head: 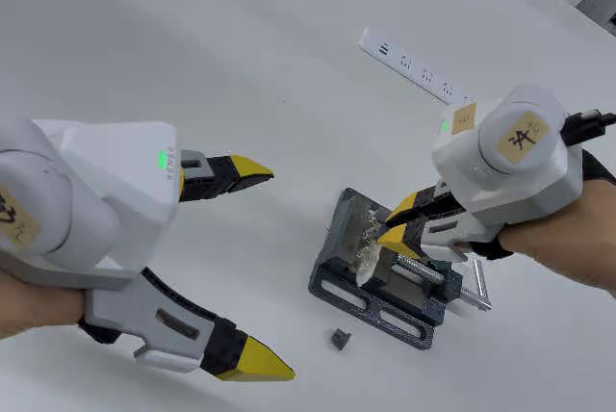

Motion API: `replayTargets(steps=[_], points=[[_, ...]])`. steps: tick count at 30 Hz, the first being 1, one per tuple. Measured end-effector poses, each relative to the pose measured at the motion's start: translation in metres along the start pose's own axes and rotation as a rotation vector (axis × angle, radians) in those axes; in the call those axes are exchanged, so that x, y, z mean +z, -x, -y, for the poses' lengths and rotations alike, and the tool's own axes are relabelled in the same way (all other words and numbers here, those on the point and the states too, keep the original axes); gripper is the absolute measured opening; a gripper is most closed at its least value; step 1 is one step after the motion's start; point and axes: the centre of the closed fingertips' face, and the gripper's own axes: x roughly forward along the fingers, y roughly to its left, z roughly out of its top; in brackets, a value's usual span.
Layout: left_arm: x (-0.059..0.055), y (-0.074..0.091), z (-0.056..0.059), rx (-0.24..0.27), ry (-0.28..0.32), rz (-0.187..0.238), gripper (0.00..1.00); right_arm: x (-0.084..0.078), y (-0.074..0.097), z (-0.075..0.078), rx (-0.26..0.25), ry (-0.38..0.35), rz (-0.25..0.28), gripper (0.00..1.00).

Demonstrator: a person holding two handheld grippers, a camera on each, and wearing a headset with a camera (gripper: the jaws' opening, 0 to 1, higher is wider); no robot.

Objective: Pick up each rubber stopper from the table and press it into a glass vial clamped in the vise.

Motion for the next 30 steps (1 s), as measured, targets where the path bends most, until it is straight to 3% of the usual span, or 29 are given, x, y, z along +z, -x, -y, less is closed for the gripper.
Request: replayTargets(steps=[14,24,28,30], points=[[0.0005,0.0000,-0.0007,0.002,0.011,0.006,0.98,0.0006,-0.0010,-0.0006,-0.004,0.036,-0.026,0.05],[0.0011,-0.0012,-0.0007,0.001,0.013,0.007,0.98,0.0006,-0.0011,0.0003,-0.022,0.117,-0.074,0.05],[0.0016,-0.0015,-0.0014,0.002,0.015,0.006,0.98,0.0002,-0.0010,0.0009,-0.016,0.111,-0.074,0.05],[0.0022,-0.0016,-0.0016,0.002,0.015,0.007,0.98,-0.0009,-0.0013,0.0033,-0.008,0.057,-0.066,0.05]])
